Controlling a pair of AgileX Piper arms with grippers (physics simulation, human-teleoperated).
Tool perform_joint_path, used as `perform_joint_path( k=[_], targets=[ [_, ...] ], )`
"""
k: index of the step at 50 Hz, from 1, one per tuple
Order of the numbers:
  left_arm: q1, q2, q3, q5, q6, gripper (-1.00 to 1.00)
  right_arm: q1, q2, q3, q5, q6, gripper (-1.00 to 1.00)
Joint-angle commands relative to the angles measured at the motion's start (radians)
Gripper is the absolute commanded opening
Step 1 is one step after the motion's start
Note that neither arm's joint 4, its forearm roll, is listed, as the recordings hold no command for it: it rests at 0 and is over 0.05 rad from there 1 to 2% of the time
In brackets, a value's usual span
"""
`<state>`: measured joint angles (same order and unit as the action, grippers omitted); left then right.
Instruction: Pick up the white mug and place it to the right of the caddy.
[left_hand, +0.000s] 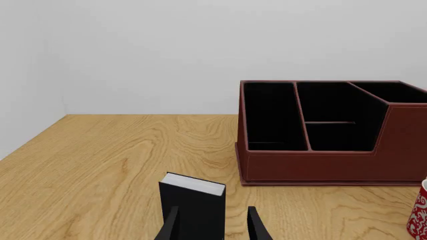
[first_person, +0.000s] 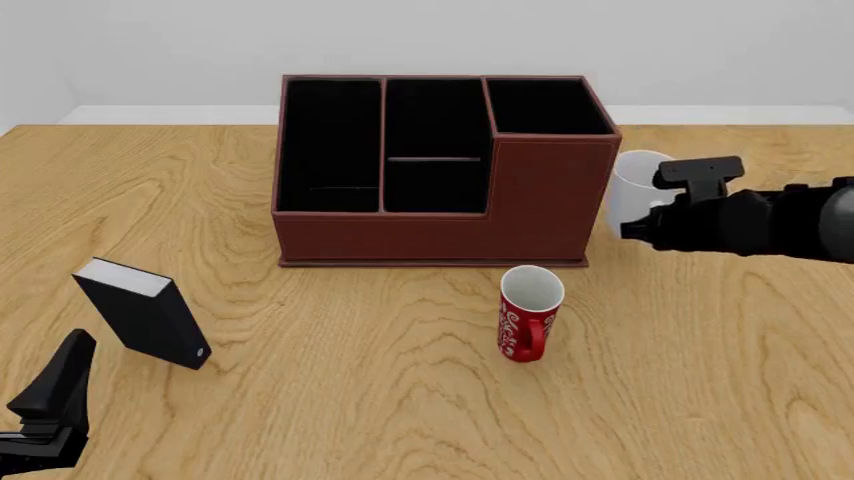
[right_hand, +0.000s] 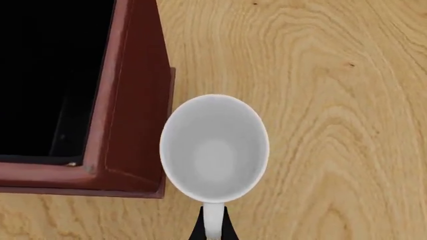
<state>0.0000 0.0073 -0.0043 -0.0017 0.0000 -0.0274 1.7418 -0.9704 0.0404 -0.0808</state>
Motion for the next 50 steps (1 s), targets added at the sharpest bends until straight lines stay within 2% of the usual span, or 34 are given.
perform_joint_path(
  k=[1,5,50],
  targets=[
    [0.0,0.0,0.0,0.0,0.0,1.0,0.003,0.013,0.001,-0.014,0.013,-1.0],
    [0.0,0.0,0.0,0.0,0.0,1.0,-0.014,0.033,0.0,-0.023,-0.002,-1.0],
    [0.0,0.0,0.0,0.0,0.0,1.0,-0.017,0.149,0.02,-0.093,0.019,-1.0]
  ],
)
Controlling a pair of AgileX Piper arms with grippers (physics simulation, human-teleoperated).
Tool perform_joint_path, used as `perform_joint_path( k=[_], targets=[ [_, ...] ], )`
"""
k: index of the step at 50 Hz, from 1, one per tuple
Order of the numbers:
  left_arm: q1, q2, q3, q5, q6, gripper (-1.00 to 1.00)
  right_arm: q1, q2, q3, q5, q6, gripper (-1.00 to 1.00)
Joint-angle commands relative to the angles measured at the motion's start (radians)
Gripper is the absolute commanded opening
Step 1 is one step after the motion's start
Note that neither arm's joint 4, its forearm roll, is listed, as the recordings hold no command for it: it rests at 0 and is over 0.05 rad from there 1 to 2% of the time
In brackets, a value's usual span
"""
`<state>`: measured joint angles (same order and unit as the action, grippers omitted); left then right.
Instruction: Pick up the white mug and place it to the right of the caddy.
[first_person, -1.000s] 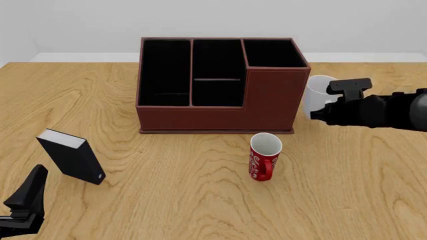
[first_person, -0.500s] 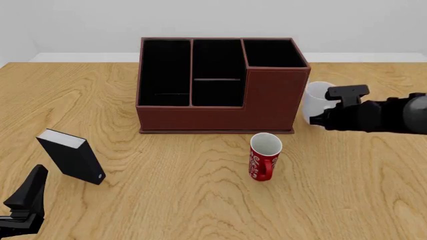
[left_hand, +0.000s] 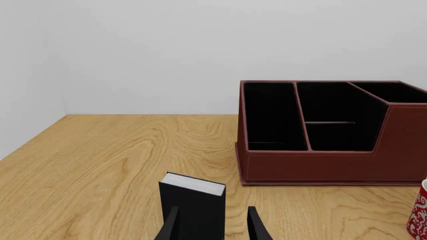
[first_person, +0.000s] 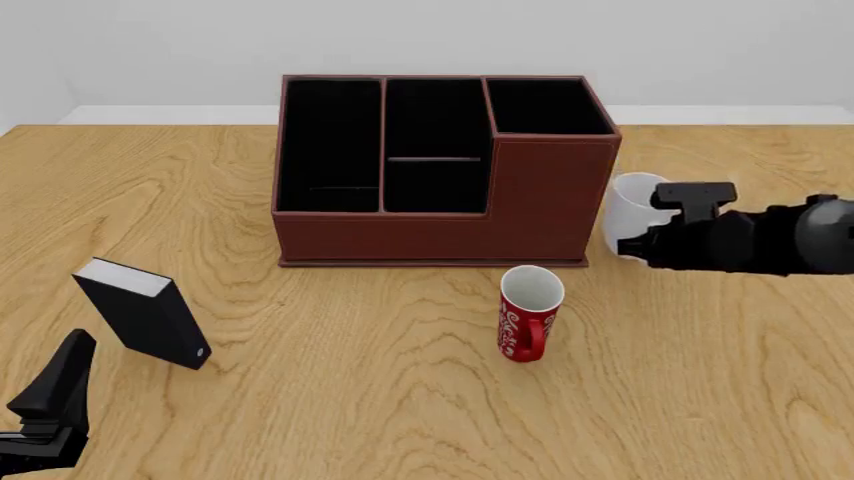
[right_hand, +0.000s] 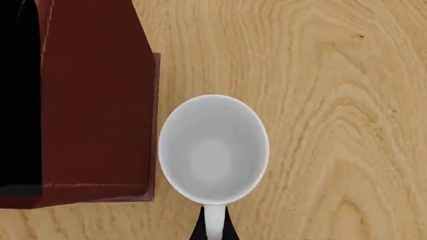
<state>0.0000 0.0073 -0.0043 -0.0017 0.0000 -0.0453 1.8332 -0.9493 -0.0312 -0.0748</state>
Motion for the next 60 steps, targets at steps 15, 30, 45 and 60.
perform_joint_path(
  k=[15,30,45,60],
  targets=[
    [0.0,0.0,0.0,0.0,0.0,1.0,0.008,0.064,-0.003,-0.021,0.013,-1.0],
    [0.0,0.0,0.0,0.0,0.0,1.0,0.003,0.065,-0.002,-0.021,0.01,1.0],
    [0.0,0.0,0.0,0.0,0.0,1.0,0.015,0.06,0.004,-0.025,0.015,1.0],
    [0.0,0.0,0.0,0.0,0.0,1.0,0.025,-0.025,0.05,-0.022,0.006,1.0]
  ],
)
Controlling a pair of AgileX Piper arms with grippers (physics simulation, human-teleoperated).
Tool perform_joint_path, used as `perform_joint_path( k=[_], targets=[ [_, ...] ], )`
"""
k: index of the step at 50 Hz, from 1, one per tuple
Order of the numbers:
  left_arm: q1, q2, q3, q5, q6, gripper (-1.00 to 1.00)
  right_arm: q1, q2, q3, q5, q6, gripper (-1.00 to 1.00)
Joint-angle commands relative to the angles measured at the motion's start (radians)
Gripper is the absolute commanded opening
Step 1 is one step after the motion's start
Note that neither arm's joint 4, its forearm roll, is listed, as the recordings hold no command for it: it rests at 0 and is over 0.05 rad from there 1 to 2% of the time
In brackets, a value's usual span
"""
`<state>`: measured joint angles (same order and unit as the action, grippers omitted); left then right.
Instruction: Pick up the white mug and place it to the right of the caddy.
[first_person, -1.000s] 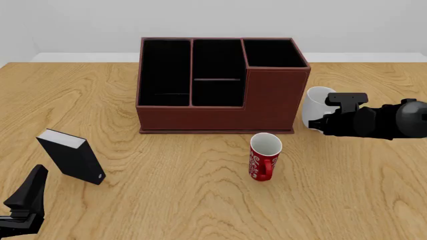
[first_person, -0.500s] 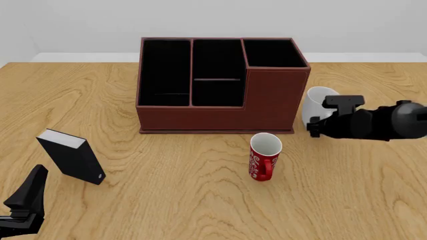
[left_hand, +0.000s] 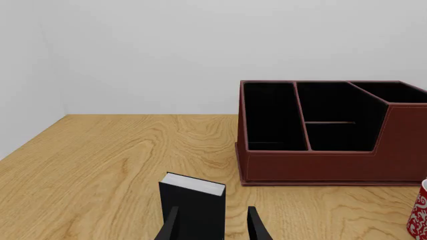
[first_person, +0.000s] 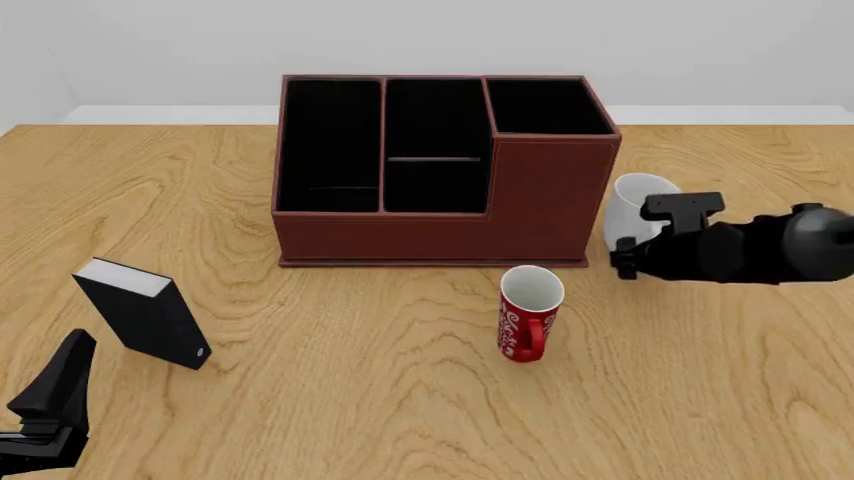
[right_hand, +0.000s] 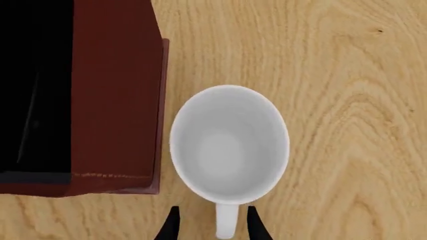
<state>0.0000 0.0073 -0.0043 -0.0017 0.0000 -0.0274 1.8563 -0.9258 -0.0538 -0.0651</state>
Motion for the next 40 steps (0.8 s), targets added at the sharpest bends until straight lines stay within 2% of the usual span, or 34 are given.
perform_joint_path(
  k=[1,11,23,40],
  targets=[
    [0.0,0.0,0.0,0.0,0.0,1.0,0.005,-0.054,0.032,-0.001,-0.008,1.0],
    [0.0,0.0,0.0,0.0,0.0,1.0,0.002,-0.099,0.068,-0.016,-0.012,1.0],
    [0.0,0.0,0.0,0.0,0.0,1.0,0.001,-0.073,0.09,-0.055,-0.002,1.0],
    [0.0,0.0,0.0,0.0,0.0,1.0,0.005,-0.133,0.113,-0.047,0.011,1.0]
  ],
)
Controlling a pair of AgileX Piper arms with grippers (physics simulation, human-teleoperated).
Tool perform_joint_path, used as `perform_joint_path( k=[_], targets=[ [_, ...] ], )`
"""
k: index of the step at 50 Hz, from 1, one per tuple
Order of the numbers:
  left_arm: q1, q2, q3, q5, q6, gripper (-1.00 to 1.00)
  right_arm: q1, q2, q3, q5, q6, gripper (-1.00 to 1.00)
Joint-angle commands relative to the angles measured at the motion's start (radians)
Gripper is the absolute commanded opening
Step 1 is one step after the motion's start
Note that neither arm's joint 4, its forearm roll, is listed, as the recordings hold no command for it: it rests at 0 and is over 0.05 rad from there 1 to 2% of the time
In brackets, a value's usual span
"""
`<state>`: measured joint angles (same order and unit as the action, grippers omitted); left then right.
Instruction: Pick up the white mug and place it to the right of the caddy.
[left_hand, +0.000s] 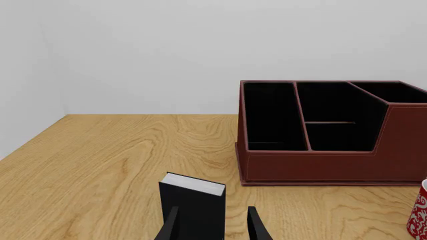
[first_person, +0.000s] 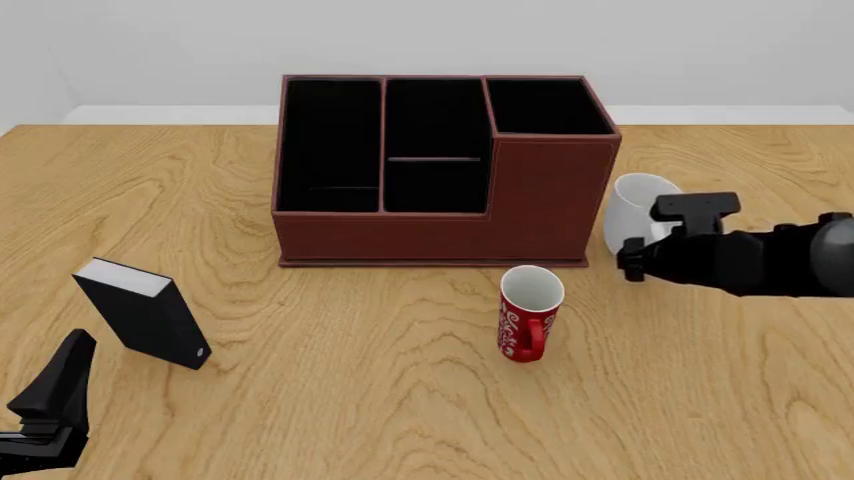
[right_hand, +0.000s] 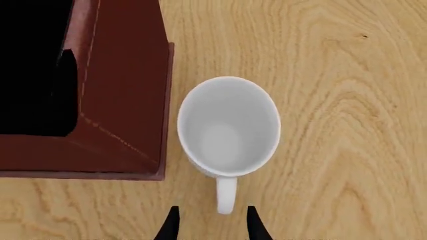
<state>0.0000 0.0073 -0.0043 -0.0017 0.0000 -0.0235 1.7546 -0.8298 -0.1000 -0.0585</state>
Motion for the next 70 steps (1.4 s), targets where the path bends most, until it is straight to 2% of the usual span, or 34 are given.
perform_joint_path(
  k=[1,37,70],
  targets=[
    [0.0,0.0,0.0,0.0,0.0,1.0,0.0,-0.034,0.019,-0.002,0.001,1.0],
    [0.0,0.0,0.0,0.0,0.0,1.0,0.006,-0.184,0.069,0.019,0.012,1.0],
    [0.0,0.0,0.0,0.0,0.0,1.0,0.002,-0.289,0.067,0.054,0.022,1.0]
  ],
)
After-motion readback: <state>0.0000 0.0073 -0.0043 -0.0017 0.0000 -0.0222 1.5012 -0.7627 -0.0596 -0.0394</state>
